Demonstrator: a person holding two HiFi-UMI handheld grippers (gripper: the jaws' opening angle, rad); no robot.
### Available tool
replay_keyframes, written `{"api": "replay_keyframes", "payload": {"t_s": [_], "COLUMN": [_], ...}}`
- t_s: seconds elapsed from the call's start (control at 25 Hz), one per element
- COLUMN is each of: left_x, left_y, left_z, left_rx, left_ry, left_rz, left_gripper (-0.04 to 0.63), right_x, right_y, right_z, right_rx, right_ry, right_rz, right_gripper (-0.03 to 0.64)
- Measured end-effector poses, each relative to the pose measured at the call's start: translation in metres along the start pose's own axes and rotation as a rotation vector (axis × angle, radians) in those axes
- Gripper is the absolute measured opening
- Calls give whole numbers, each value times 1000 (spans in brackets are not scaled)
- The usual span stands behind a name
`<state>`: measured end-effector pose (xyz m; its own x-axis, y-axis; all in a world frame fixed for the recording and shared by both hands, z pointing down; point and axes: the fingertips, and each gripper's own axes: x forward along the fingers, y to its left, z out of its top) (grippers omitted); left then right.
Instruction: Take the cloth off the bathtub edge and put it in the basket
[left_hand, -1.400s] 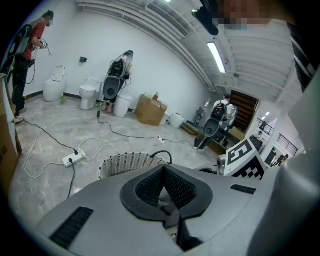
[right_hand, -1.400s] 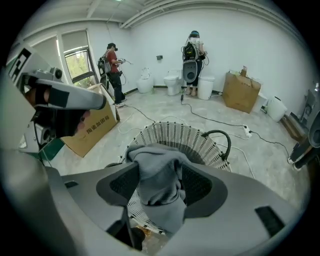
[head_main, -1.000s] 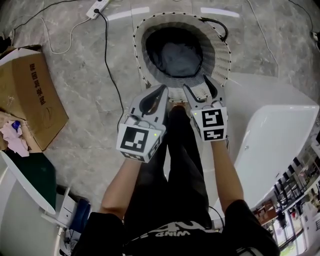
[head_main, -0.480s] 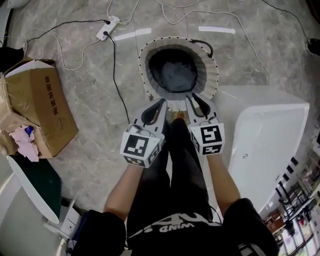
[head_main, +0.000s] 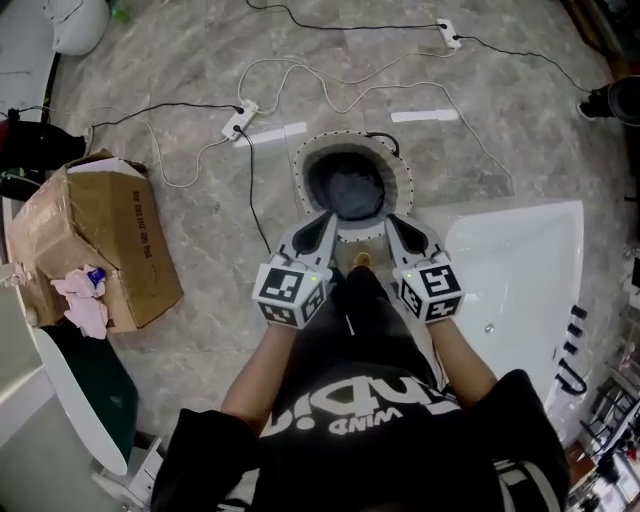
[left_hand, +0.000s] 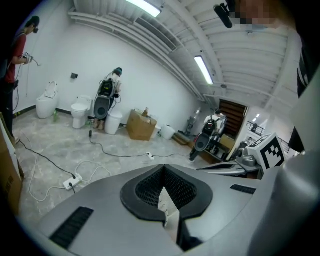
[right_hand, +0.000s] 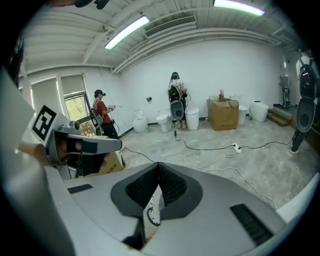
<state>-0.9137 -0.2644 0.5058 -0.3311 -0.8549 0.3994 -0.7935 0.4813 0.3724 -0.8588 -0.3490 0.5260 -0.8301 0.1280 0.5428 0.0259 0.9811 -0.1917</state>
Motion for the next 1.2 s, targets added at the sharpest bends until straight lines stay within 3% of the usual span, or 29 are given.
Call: {"api": "replay_keyframes", "payload": {"t_s": [0.24,0.56,0.84,1.2], "left_x": [-34,-73,-90,-92], "left_y": [-37,-70,-65,-68], "left_z": [49,79,80,87], "left_rx": [86,168,241,248], "left_ry": [-52,-122,-165,-197], "left_rz": [-58,-94,-43,-3], "left_gripper": [11,11,11,11], "right_x": [-50,-90,-105,-116], "right_y": [28,70,58,45], "right_z": [56,81,95,106], "right_rx": [20,-42,-72,-69], "right_ry": [-113,-230,-314,-361], "right_rz": [28,139,112,98], "right_gripper": [14,14,14,14]}}
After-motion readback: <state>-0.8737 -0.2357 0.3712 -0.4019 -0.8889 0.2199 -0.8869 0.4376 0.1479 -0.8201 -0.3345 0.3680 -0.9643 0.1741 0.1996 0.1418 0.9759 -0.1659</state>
